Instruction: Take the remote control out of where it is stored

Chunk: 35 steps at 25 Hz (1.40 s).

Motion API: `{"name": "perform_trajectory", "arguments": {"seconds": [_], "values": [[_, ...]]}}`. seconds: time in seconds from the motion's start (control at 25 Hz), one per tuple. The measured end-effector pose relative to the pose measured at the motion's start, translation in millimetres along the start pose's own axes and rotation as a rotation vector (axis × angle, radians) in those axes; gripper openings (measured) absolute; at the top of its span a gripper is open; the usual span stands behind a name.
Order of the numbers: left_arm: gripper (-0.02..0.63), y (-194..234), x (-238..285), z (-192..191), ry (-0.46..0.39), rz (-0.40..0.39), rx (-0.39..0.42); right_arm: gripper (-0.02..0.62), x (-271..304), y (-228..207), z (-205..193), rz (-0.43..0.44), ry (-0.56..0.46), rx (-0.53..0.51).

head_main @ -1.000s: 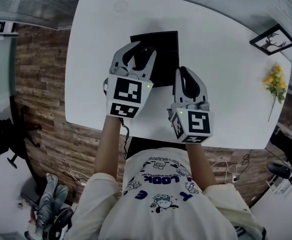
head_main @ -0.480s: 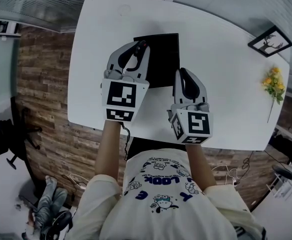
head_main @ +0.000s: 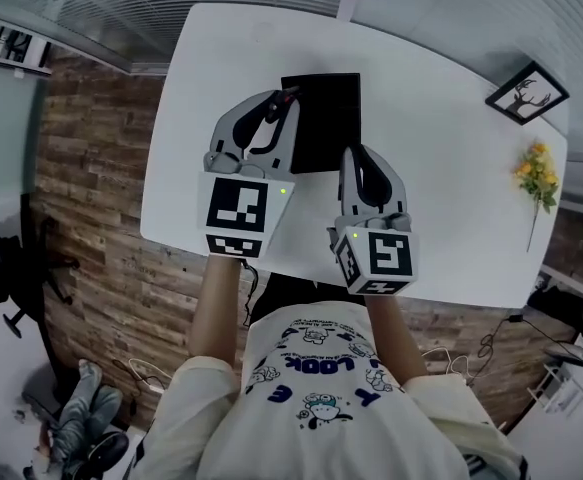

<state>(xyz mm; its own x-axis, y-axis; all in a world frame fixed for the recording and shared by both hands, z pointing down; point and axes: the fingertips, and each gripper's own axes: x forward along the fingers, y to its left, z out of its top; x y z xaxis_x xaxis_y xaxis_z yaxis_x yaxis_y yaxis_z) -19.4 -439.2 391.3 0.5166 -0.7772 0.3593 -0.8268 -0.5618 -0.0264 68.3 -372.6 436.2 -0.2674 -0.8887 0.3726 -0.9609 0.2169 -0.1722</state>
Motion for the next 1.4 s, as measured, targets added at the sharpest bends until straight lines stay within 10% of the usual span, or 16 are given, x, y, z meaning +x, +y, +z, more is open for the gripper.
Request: {"name": "perform_trajectory", "arguments": {"seconds": [1.4], "values": [[0.071,30,-138,-47,0.033,0.179,-0.178,0.049,-33,108,21,0.101,-0.084,-0.086]]}}
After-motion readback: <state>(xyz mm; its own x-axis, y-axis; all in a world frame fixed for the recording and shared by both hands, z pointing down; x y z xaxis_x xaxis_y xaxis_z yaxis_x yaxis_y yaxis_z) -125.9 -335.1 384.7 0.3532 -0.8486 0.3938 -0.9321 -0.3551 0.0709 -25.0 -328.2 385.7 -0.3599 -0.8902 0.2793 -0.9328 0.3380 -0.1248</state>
